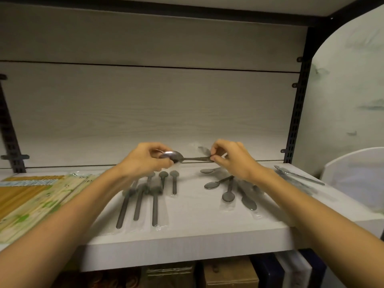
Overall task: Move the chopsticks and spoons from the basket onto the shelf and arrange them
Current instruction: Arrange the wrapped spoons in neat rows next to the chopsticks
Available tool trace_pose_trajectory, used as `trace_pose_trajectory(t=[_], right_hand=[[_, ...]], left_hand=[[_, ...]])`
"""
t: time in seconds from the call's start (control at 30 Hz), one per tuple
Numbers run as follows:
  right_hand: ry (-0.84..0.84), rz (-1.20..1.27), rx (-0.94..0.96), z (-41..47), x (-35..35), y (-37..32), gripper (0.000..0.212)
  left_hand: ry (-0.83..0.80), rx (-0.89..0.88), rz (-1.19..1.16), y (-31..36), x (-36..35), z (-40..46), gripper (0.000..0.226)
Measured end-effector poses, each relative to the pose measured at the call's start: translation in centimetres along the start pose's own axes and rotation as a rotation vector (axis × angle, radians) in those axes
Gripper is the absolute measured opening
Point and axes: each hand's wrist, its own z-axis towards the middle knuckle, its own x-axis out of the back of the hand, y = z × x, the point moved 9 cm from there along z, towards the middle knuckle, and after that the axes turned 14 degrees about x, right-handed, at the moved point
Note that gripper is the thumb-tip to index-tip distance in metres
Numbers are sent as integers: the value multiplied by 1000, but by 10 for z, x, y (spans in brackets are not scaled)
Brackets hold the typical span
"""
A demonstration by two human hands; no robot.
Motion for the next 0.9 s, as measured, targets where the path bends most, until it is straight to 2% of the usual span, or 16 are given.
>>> trace_pose_trajectory(t=[0.17,0.47,0.57,0.67,0.8,0.9], right_hand=[[211,157,7,9,18,-20,12],[414,273,56,15,36,-59,7],[403,385,3,16,32,-69,9],[385,507,-126,13,16,-66,12],[201,640,-403,-4,-34,-54,30],[87,581,-469,-18,-65,-50,30]], left_hand=[[10,16,-334,-6,25,-4,21],[45,101,-874,-13,59,-12,7],[67,118,-949,-17,70,-13,8],[90,113,-1003,-23,78,-13,4],[116,96,-1027,-32,90,-15,4],[130,81,-961,-38,101,-15,6]])
